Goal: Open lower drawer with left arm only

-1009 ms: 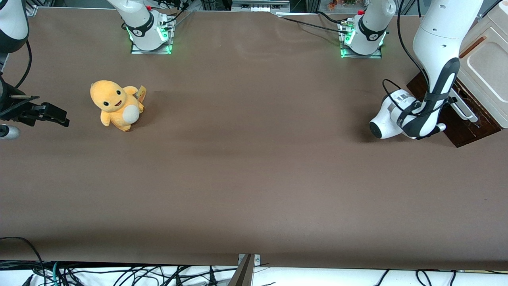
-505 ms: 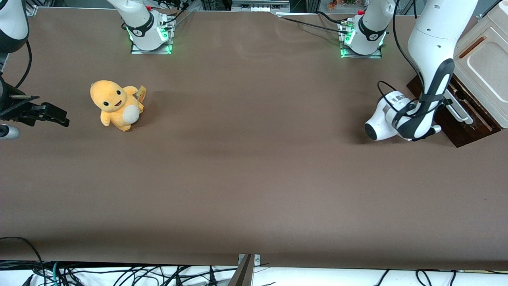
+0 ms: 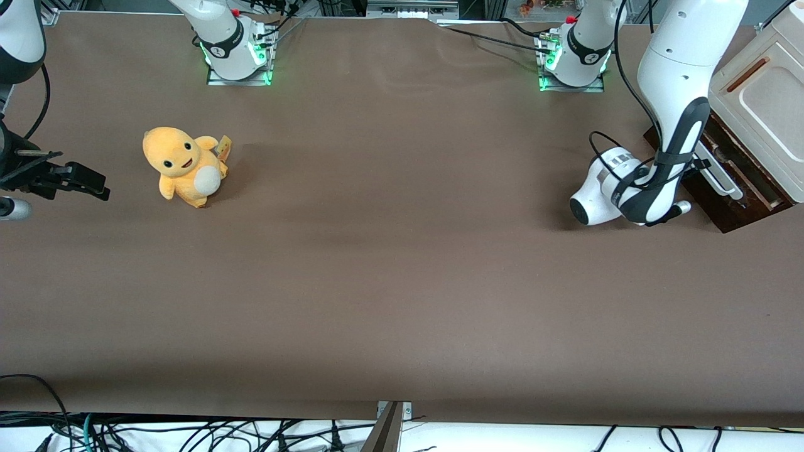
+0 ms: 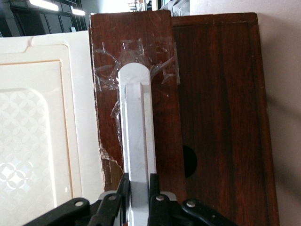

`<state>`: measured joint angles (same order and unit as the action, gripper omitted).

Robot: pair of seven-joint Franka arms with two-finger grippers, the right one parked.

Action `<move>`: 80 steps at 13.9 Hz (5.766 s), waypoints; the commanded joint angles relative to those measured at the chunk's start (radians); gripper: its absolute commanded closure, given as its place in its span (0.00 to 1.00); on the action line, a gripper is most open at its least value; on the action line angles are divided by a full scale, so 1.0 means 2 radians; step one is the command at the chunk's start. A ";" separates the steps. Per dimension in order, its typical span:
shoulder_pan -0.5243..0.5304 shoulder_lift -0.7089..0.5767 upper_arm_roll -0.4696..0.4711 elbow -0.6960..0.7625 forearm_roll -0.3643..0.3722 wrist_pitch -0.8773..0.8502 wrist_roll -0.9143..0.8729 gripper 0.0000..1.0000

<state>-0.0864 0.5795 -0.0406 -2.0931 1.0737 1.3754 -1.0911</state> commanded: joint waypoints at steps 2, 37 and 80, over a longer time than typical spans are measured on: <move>-0.018 0.012 0.001 0.033 -0.025 -0.030 0.022 0.98; -0.049 0.039 0.001 0.077 -0.060 -0.062 0.019 0.98; -0.050 -0.070 -0.003 0.350 -0.362 -0.076 0.308 0.00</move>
<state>-0.1872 0.4736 -0.0493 -1.4473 0.4272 1.2366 -0.5585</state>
